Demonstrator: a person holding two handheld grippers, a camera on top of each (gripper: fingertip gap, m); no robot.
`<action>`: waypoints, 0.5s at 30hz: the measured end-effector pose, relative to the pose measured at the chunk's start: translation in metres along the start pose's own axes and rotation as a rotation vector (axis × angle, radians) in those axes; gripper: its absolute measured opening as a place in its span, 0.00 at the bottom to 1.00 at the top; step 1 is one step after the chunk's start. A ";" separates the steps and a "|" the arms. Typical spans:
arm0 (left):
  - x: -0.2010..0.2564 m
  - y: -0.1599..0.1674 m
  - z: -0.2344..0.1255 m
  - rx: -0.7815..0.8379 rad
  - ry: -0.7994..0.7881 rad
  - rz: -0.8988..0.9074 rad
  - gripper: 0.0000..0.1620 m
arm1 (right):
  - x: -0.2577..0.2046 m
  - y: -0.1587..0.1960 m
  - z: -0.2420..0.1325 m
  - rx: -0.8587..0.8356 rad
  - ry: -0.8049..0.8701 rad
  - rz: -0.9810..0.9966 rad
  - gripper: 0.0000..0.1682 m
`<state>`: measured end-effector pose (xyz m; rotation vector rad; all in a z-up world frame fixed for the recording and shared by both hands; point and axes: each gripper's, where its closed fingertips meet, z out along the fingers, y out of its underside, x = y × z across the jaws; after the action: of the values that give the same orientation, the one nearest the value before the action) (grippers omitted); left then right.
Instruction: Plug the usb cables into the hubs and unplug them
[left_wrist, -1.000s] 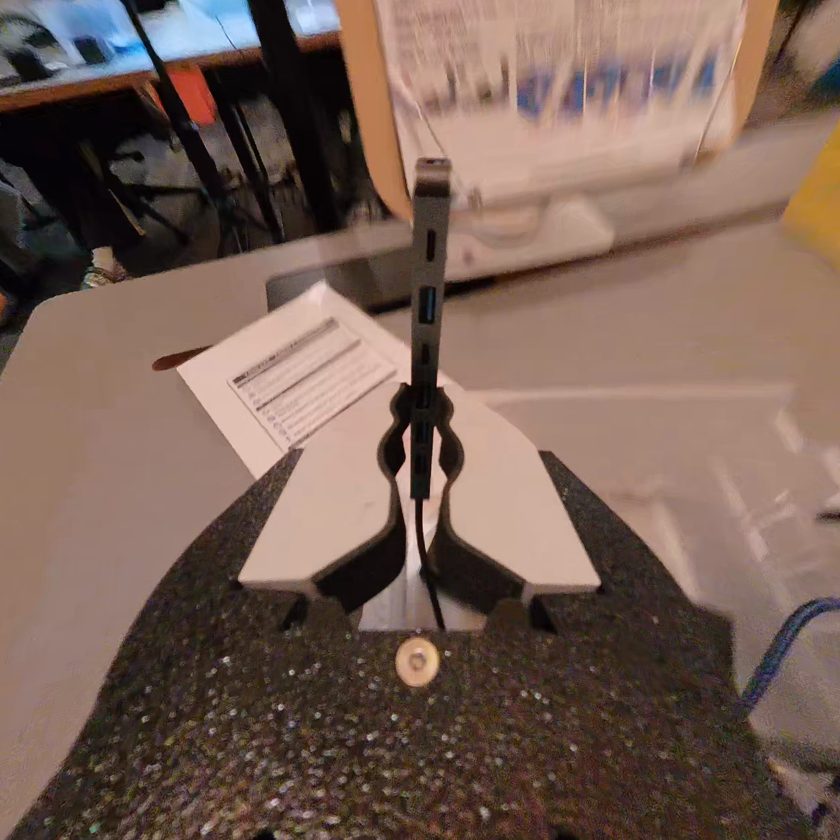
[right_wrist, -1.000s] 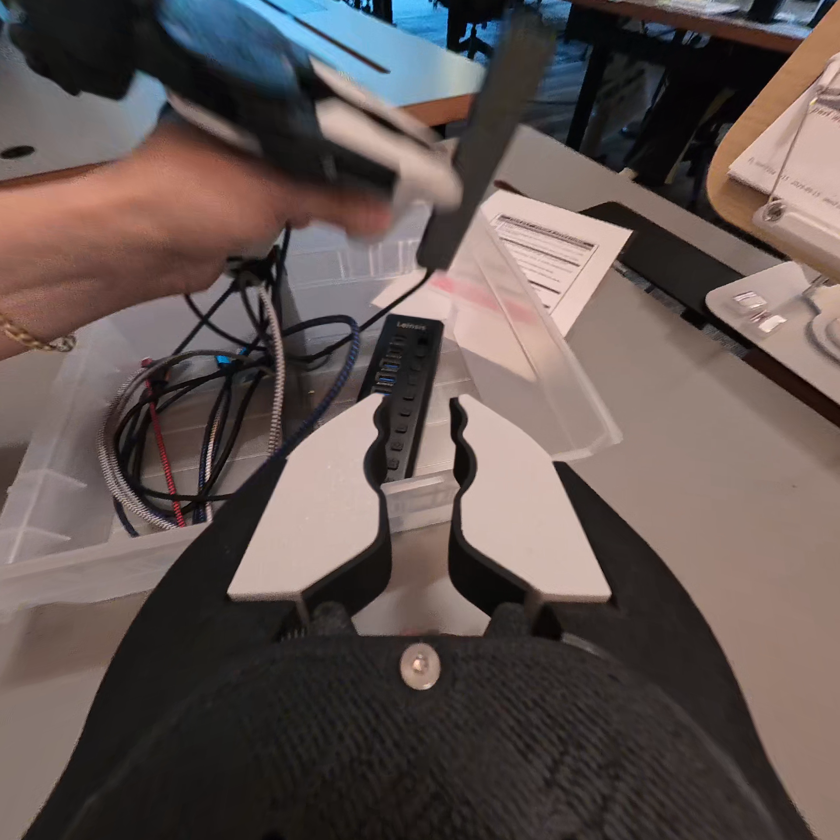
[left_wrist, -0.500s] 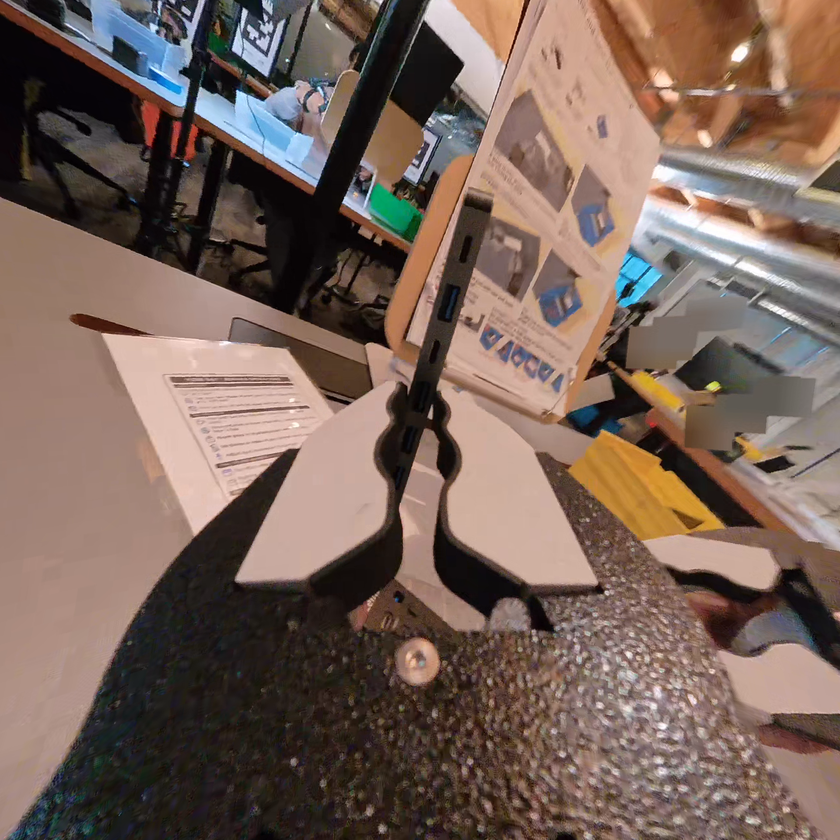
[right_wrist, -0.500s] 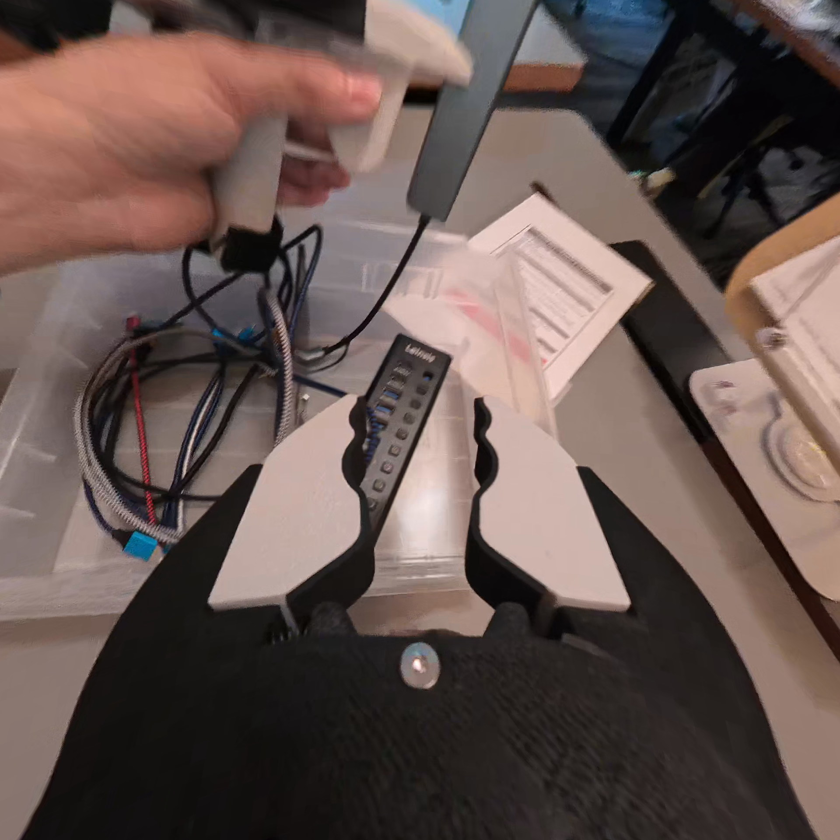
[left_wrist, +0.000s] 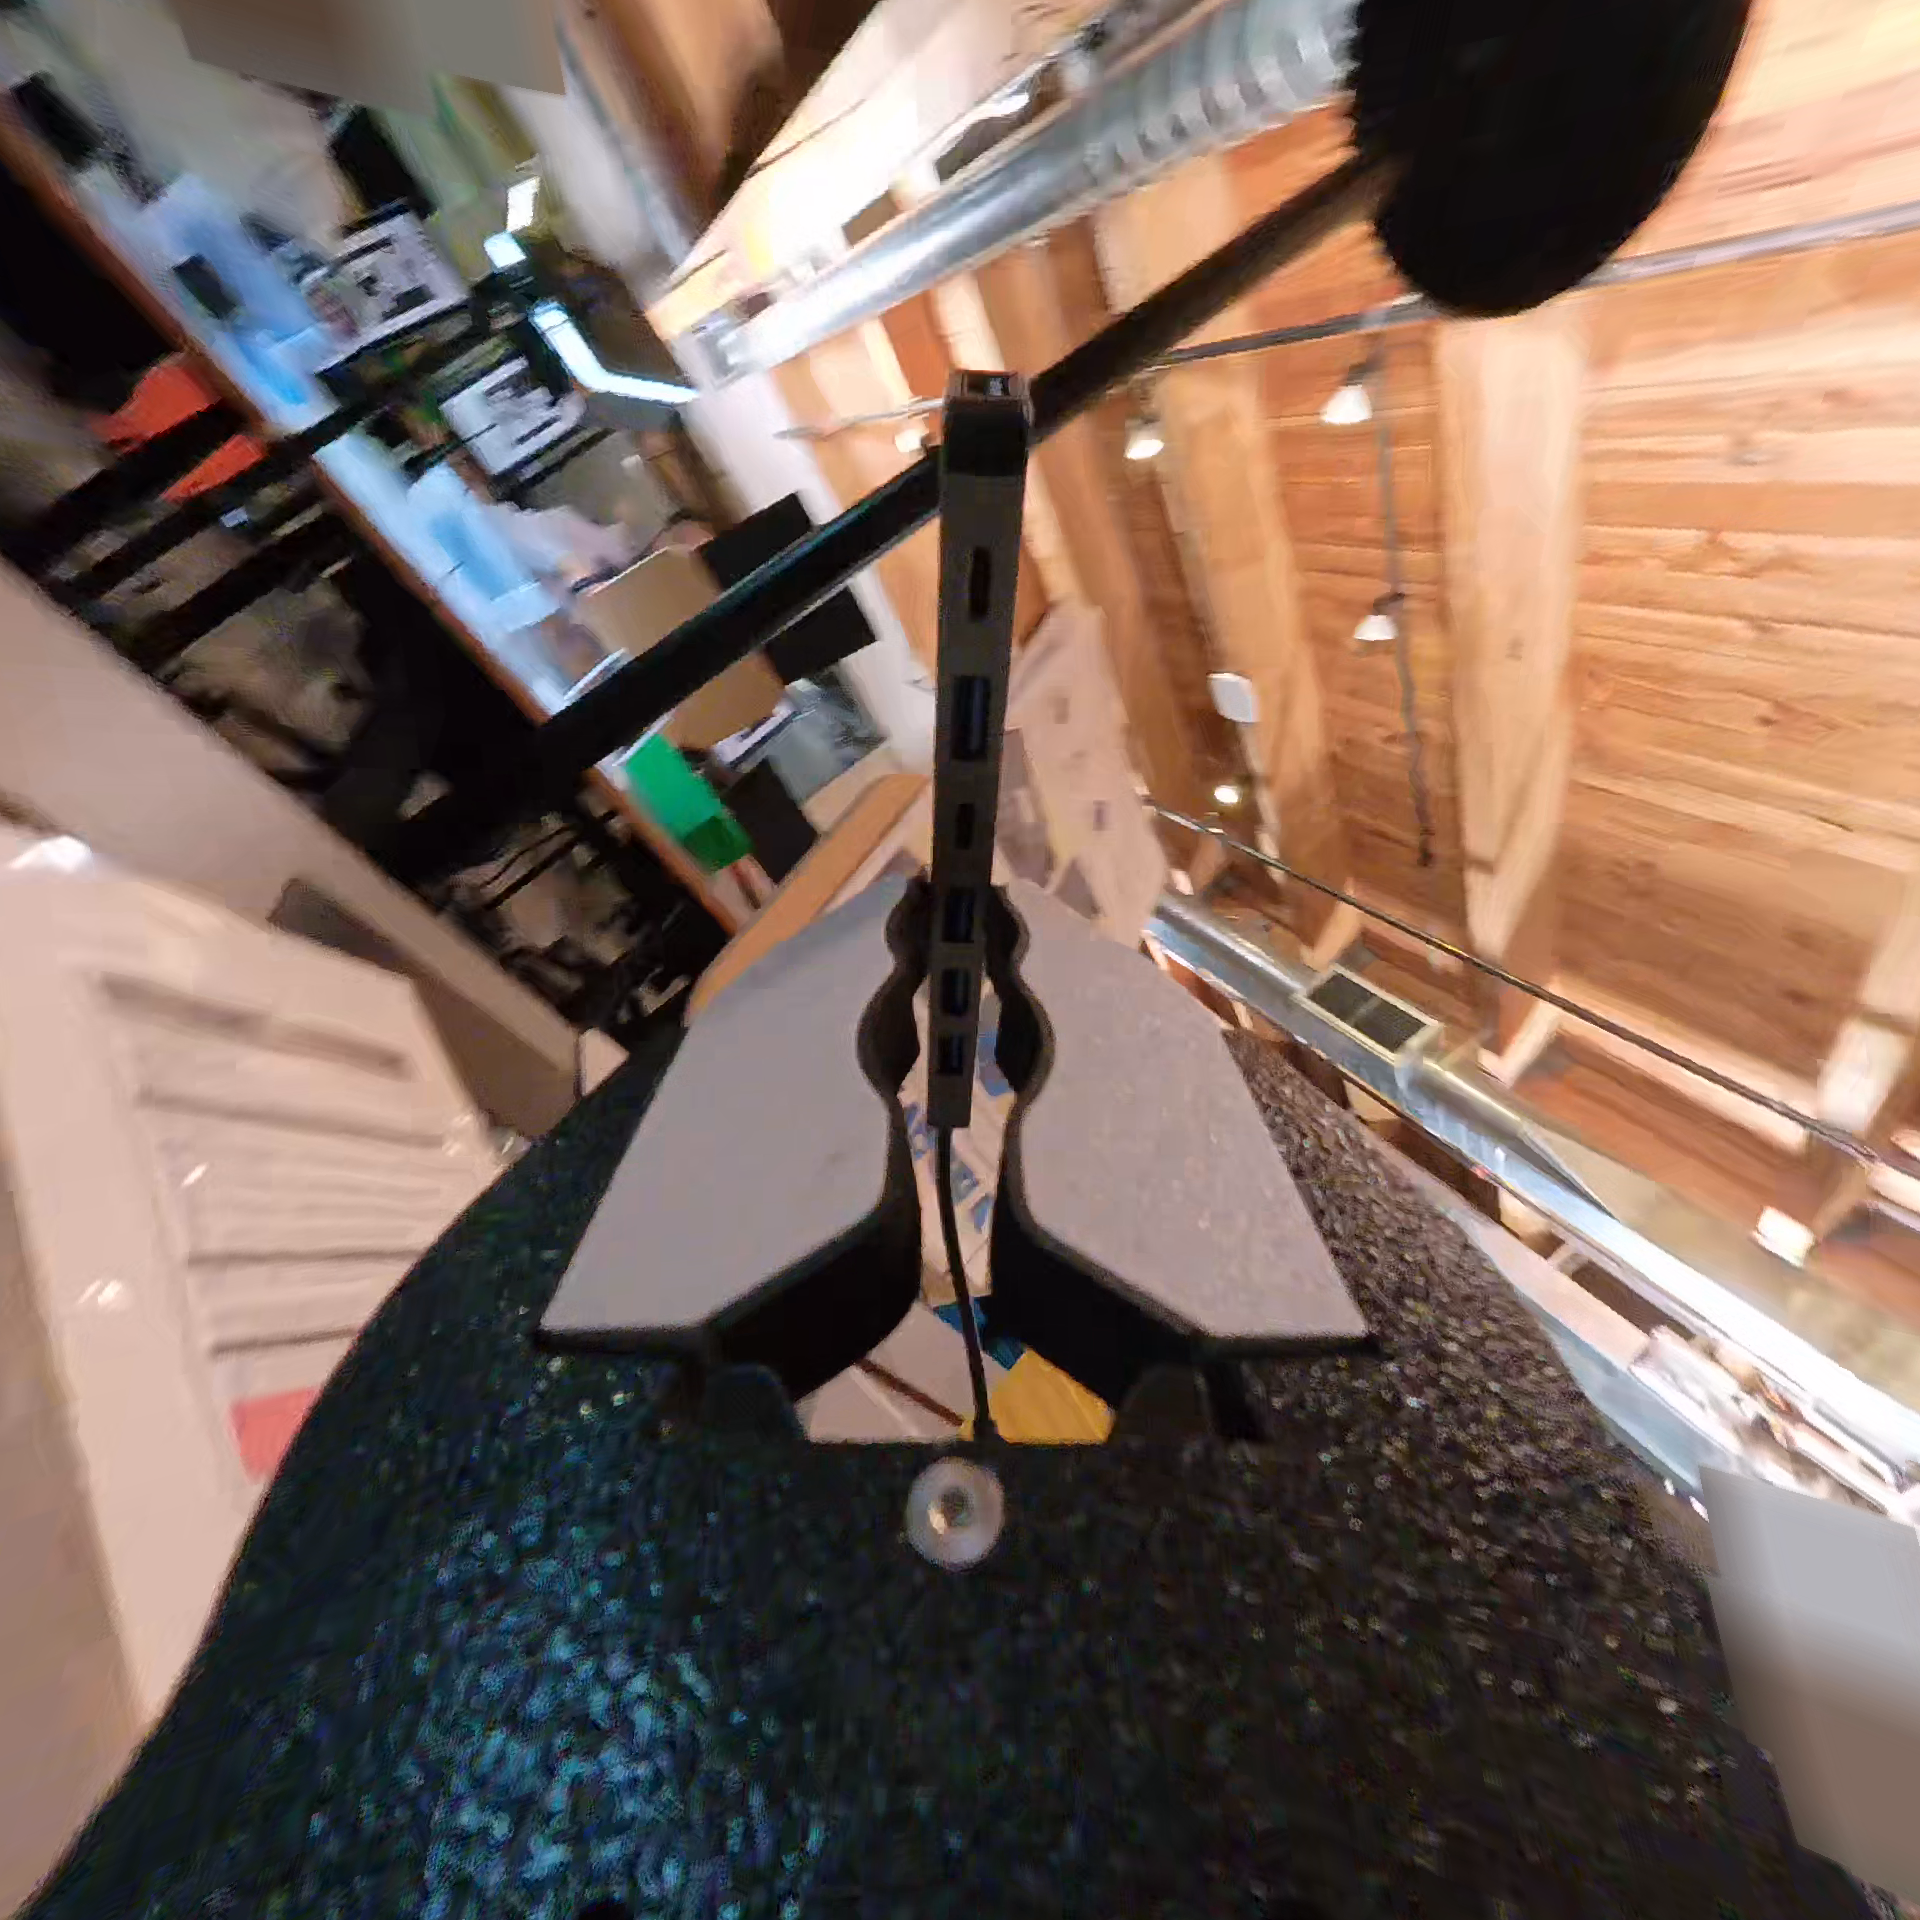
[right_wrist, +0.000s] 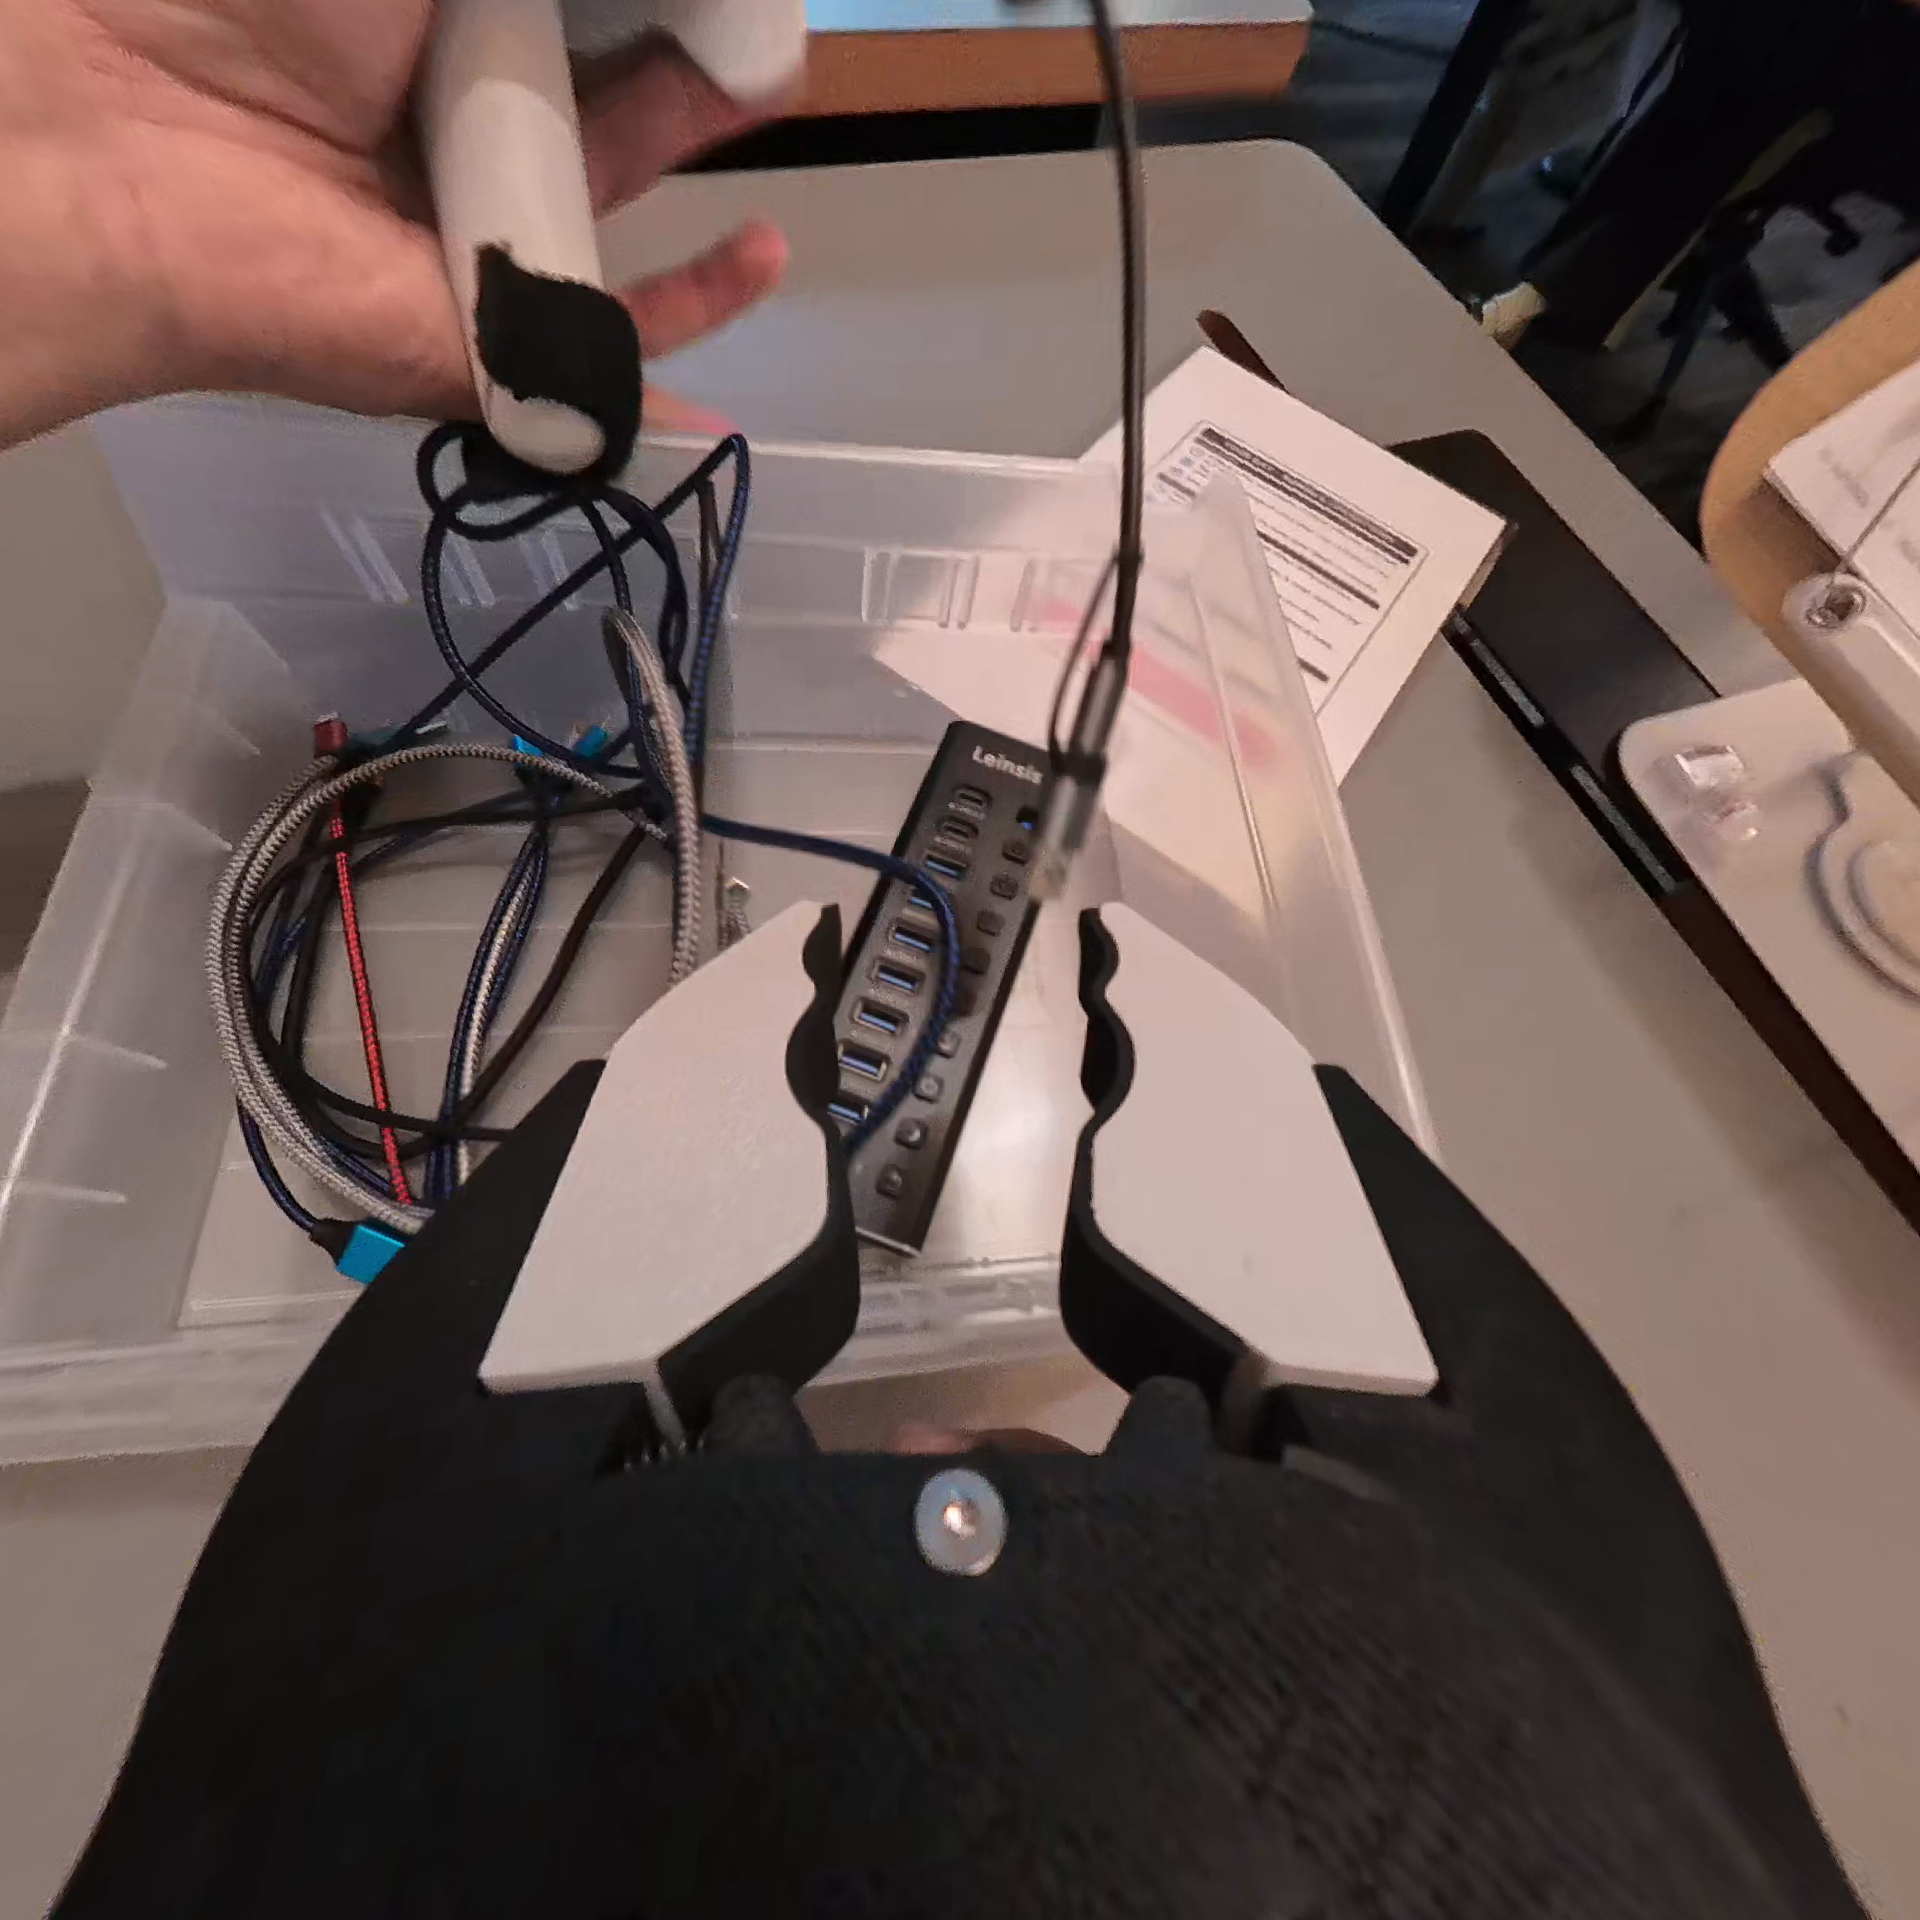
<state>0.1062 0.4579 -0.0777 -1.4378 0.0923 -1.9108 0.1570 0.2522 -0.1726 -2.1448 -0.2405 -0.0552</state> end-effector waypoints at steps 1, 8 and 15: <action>0.018 -0.001 0.001 0.017 0.106 0.048 0.06 | 0.003 0.002 -0.003 0.003 0.018 -0.001 0.27; 0.150 -0.024 -0.005 0.029 0.461 0.433 0.06 | 0.007 0.003 -0.067 0.149 0.157 0.218 0.30; 0.201 0.007 -0.015 -0.415 0.355 1.014 0.06 | -0.028 0.053 -0.066 0.069 0.039 0.457 0.27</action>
<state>0.0759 0.3298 0.0755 -0.9458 1.1977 -1.2678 0.1428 0.1652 -0.1832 -2.0793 0.2694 0.1723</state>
